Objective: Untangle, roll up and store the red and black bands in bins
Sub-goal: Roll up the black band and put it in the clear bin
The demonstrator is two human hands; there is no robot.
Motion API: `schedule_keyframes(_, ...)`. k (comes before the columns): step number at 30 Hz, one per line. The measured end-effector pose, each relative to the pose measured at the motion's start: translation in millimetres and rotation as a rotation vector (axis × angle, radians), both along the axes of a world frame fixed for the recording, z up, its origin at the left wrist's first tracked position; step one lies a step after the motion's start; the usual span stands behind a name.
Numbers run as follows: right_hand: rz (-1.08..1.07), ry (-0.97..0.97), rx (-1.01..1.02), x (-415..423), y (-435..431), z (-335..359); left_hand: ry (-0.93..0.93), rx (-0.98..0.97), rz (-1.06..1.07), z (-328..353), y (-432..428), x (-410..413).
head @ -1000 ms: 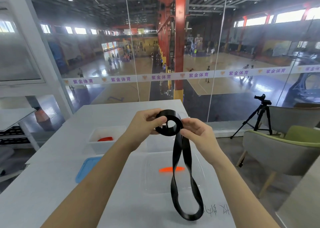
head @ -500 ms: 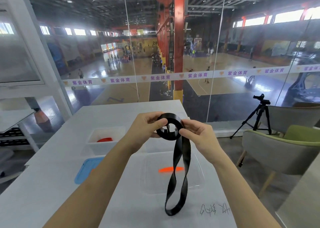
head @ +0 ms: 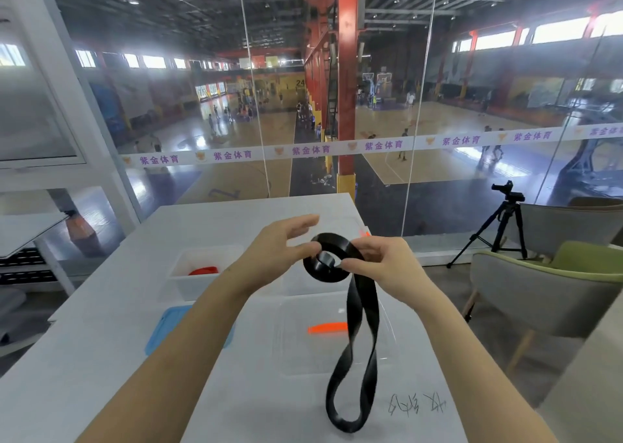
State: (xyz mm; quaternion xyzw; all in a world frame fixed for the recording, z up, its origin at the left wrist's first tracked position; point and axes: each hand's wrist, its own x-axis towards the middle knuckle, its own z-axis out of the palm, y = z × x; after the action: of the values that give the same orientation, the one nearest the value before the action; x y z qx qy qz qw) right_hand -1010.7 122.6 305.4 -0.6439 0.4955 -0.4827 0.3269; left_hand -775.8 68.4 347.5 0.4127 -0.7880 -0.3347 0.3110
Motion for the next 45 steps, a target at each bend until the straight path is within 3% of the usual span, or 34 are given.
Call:
schedule_keyframes(2, 0.001, 0.125, 0.008, 0, -1, 6, -0.182, -0.047, -0.019, 8, 3, -3)
schedule_keyframes(5, 0.009, 0.242, -0.006, 4, -1, 11, -0.301, -0.116, -0.068, 9, 5, -8)
schedule_keyframes(7, 0.011, 0.223, -0.027, 5, 1, 9, -0.222, -0.099, -0.072, 8, 7, -8)
schedule_keyframes(11, -0.019, 0.005, -0.046, 4, 7, -6, 0.113, 0.07, -0.055, 0, 17, -6)
schedule_keyframes(15, -0.016, -0.049, -0.012, 4, 12, -20, 0.326, 0.214, -0.018, -16, 22, -5)
schedule_keyframes(18, -0.018, -0.024, 0.024, 1, 12, -22, 0.15, 0.215, -0.038, -21, 15, -1)
schedule_keyframes(21, -0.012, 0.168, 0.046, -3, 8, -14, -0.136, 0.036, -0.013, -17, 9, -1)
schedule_keyframes(25, 0.014, 0.288, 0.052, 1, 2, 1, -0.251, -0.088, -0.048, -8, 11, -12)
schedule_keyframes(34, 0.0, -0.076, -0.034, 1, 7, -13, 0.291, 0.171, 0.006, -21, 20, -13)
schedule_keyframes(38, -0.003, -0.164, -0.008, 0, 11, -19, 0.415, 0.27, 0.03, -30, 19, -13)
schedule_keyframes(41, -0.032, -0.096, 0.03, -4, 9, -18, 0.321, 0.308, -0.024, -32, 15, -10)
schedule_keyframes(45, -0.025, 0.087, 0.056, -7, 6, -11, 0.007, 0.161, -0.02, -24, 9, -10)
